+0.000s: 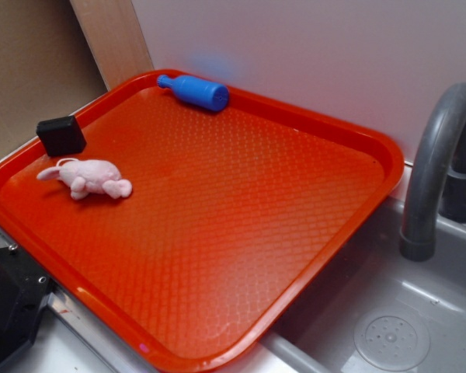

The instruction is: Grab the black box.

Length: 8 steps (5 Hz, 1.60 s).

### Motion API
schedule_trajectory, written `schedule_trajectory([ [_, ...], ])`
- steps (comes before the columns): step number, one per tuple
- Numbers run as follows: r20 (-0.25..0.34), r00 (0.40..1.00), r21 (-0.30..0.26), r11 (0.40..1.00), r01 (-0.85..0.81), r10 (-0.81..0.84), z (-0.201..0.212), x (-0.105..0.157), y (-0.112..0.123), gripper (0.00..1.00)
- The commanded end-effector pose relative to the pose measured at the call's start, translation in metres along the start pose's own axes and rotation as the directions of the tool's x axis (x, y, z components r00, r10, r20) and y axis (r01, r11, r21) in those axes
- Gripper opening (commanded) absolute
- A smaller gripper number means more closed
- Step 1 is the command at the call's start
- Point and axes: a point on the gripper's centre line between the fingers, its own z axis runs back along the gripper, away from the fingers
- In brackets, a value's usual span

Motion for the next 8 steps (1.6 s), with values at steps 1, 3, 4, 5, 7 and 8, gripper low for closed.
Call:
schedule_trajectory([
  [1, 0.0, 1.0, 0.0, 1.0, 0.0, 0.0, 0.0, 0.0, 0.0, 1.0],
  [3, 0.17, 0.936, -0.012, 0.949, 0.316, -0.309, -0.061, 0.043, 0.08, 1.0],
  [4, 0.12, 0.852, 0.029, 0.86, 0.51, -0.51, -0.082, 0.051, 0.108, 1.0],
  [5, -0.038, 0.856, 0.149, 0.844, 0.515, -0.516, -0.096, 0.051, 0.139, 1.0],
  [7, -0.205, 0.895, 0.246, 0.864, 0.439, -0.397, -0.128, 0.061, 0.189, 1.0],
  [8, -0.125, 0.882, 0.287, 0.834, 0.471, -0.455, -0.135, 0.068, 0.201, 1.0],
])
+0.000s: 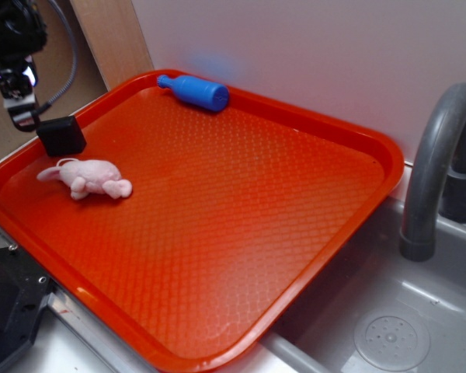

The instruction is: Grab the black box.

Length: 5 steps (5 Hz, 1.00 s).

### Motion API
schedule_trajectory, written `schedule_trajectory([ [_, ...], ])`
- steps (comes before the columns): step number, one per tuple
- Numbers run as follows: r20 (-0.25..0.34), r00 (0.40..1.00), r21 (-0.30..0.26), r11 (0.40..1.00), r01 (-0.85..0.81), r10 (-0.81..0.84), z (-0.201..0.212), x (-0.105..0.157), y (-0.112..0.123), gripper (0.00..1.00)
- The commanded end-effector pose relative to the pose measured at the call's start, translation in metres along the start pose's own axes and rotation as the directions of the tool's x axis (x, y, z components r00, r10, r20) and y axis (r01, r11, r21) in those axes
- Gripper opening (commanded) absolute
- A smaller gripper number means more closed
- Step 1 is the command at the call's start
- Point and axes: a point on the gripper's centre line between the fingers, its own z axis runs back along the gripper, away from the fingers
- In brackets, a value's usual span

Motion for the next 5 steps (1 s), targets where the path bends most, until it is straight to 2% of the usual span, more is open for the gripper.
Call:
schedule_trajectory([
  [1, 0.109, 0.993, 0.102, 0.995, 0.021, -0.033, 0.009, 0.008, 0.024, 1.0],
  [4, 0.109, 0.993, 0.102, 0.995, 0.021, -0.033, 0.009, 0.008, 0.024, 1.0],
  [5, 0.046, 0.997, 0.155, 0.986, 0.059, -0.067, -0.015, 0.012, 0.019, 1.0],
])
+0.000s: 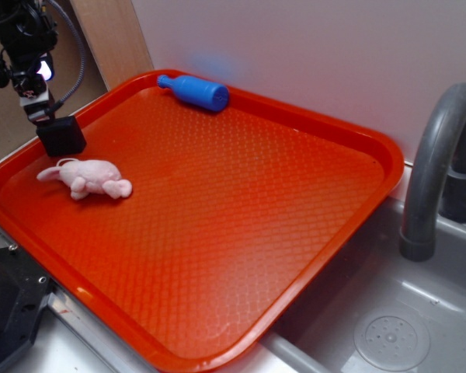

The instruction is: Grab the black box.

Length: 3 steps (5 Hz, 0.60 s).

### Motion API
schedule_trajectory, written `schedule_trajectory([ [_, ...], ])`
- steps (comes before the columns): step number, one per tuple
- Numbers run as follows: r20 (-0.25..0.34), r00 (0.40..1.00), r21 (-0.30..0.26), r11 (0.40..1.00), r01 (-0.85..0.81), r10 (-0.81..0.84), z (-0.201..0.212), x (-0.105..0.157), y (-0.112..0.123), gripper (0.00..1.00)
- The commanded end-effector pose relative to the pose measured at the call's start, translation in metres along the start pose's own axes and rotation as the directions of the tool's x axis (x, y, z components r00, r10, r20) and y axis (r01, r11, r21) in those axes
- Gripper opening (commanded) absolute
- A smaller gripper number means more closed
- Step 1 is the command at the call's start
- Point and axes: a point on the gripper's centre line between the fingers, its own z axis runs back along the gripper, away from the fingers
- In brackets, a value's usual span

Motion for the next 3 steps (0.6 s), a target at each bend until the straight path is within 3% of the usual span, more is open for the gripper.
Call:
schedule_trajectory([
  [1, -0.087, 0.994, 0.025, 0.997, 0.072, -0.069, -0.037, -0.005, -0.007, 1.0],
  [2, -0.092, 0.989, 0.021, 0.993, 0.119, -0.116, -0.061, -0.006, -0.019, 1.0],
  [3, -0.05, 0.992, -0.016, 0.994, 0.112, -0.113, -0.062, 0.004, -0.019, 0.0],
])
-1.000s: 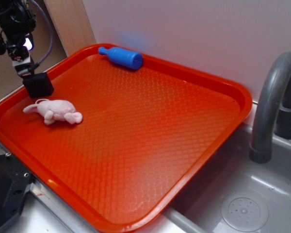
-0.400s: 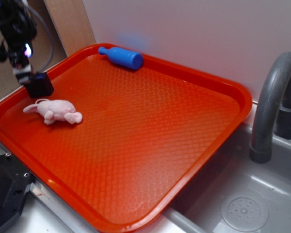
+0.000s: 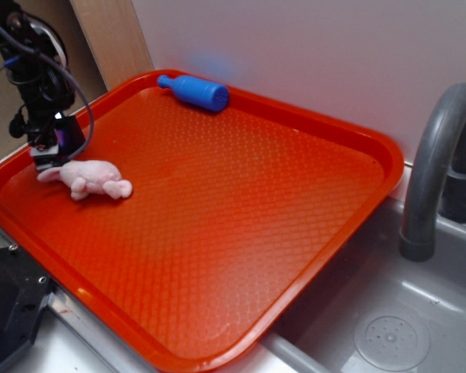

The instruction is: Grab the black box.

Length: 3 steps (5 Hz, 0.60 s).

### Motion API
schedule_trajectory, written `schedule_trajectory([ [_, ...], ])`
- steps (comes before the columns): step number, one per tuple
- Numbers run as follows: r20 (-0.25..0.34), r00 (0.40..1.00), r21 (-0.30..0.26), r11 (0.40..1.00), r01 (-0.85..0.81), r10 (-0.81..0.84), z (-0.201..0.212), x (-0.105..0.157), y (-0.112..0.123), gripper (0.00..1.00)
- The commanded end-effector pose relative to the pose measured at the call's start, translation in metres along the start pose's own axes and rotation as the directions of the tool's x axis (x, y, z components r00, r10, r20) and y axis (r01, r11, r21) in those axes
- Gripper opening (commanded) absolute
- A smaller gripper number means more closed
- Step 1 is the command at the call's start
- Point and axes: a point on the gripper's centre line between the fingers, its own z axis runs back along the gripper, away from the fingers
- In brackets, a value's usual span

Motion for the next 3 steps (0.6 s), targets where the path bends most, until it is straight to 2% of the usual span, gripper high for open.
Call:
schedule_trajectory([
  [1, 0.135, 0.991, -0.046, 0.999, 0.004, 0.002, 0.029, 0.015, 0.001, 0.0],
  [2, 0.181, 0.982, 0.035, 0.998, -0.058, 0.05, 0.088, 0.029, -0.013, 0.0],
  [3, 0.226, 0.971, 0.014, 0.996, -0.084, 0.079, 0.151, 0.052, -0.029, 0.0],
])
